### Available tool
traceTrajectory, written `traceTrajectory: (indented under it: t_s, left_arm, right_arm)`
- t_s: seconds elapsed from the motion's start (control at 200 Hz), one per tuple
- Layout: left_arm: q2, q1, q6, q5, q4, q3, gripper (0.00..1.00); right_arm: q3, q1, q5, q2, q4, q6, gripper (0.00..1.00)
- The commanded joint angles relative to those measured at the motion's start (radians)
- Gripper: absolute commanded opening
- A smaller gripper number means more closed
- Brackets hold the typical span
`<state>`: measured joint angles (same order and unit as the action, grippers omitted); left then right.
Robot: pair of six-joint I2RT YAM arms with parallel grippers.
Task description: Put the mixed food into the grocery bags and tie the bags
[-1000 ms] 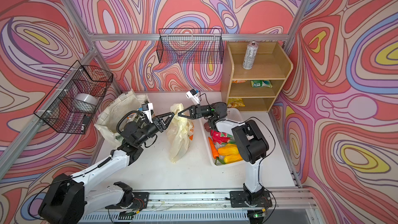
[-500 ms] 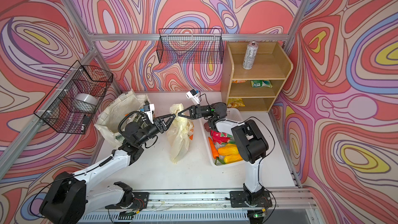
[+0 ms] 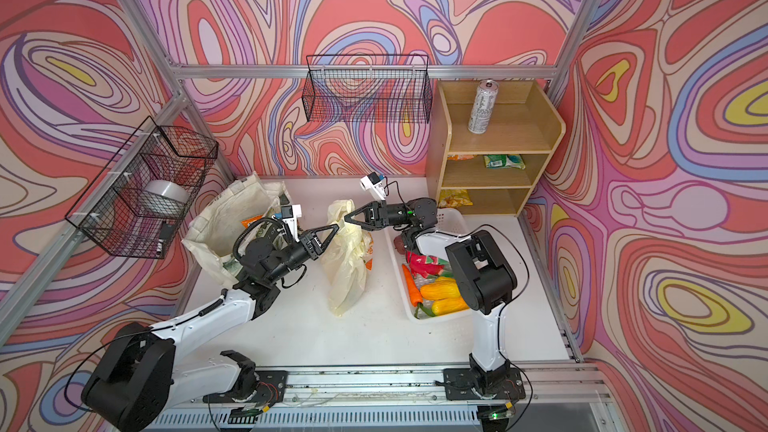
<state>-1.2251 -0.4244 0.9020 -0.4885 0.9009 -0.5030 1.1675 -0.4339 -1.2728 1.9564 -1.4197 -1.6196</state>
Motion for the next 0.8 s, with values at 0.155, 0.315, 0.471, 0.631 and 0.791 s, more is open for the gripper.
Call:
traceTrajectory:
  t_s: [0.155, 0.315, 0.471, 0.631, 0.791]
  left_arm:
    - [0.002, 0.003, -0.013, 0.04, -0.007, 0.002, 0.0]
    - [0.019, 0.004, -0.025, 0.071, -0.037, 0.006, 0.0]
    - [0.034, 0.003, -0.039, 0.094, -0.071, 0.004, 0.0]
    - [0.036, 0.002, -0.053, 0.099, -0.095, -0.003, 0.0]
    - [0.036, 0.003, -0.056, 0.099, -0.103, -0.003, 0.0]
  right_arm:
    - [-0.072, 0.064, 0.187, -0.308, 0.954, 0.651, 0.55]
    - [-0.092, 0.08, 0.325, -0.445, 1.293, 0.822, 0.55]
    - [-0.161, 0.047, 0.361, -0.574, 1.451, 0.883, 0.53]
    - [-0.204, -0.094, 0.437, -0.659, 1.627, 0.973, 0.54]
    - [-0.253, -0.18, 0.529, -0.676, 1.595, 0.945, 0.54]
